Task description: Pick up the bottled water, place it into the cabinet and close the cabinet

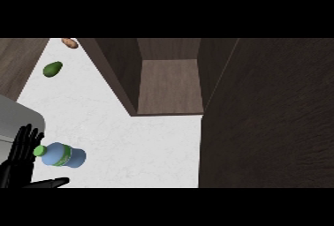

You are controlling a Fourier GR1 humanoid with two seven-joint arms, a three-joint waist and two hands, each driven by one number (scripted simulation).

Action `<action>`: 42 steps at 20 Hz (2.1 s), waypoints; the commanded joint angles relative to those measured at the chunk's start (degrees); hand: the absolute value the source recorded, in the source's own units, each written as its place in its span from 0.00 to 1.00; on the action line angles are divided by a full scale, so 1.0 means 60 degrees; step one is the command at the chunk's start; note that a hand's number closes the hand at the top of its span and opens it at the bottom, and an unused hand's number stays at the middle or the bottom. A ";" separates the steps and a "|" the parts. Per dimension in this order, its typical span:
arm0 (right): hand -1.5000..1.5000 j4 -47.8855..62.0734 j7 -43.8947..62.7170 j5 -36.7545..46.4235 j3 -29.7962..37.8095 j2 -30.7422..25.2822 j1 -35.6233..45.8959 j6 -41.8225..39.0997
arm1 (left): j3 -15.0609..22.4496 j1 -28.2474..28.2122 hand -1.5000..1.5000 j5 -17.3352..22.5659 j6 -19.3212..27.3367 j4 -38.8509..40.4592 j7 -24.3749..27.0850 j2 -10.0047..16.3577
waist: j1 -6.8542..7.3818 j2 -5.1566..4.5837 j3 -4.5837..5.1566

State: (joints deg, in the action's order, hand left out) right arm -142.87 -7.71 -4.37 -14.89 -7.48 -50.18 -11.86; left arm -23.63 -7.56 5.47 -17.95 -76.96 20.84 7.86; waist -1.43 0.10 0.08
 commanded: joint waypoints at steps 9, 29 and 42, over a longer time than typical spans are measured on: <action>0.00 -0.1231 0.0041 -0.0298 -0.0239 -0.0242 -0.1039 -0.0038 | -0.0388 0.1916 0.00 -0.0319 -0.0853 0.5160 0.2616 0.0948 | -0.0015 -0.0032 0.0013; 0.00 -0.0928 -0.0924 -0.0219 -0.0364 -0.0611 -0.1658 -0.0162 | -0.0476 0.3669 1.00 -0.0061 -0.1635 0.8974 0.5049 0.0891 | 0.0010 -0.0037 0.0014; 0.00 0.0096 -0.1199 -0.0150 -0.0151 -0.0340 -0.0903 0.0001 | 0.0797 0.3906 1.00 -0.0261 -0.0116 0.8313 0.5769 -0.1240 | 0.0135 -0.0024 -0.0006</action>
State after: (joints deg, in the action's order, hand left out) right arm -142.10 -16.27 -2.91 -16.66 -10.11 -58.20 -12.40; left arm -21.96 13.96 3.62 -20.07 -27.51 50.43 7.47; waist -0.62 0.16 -0.44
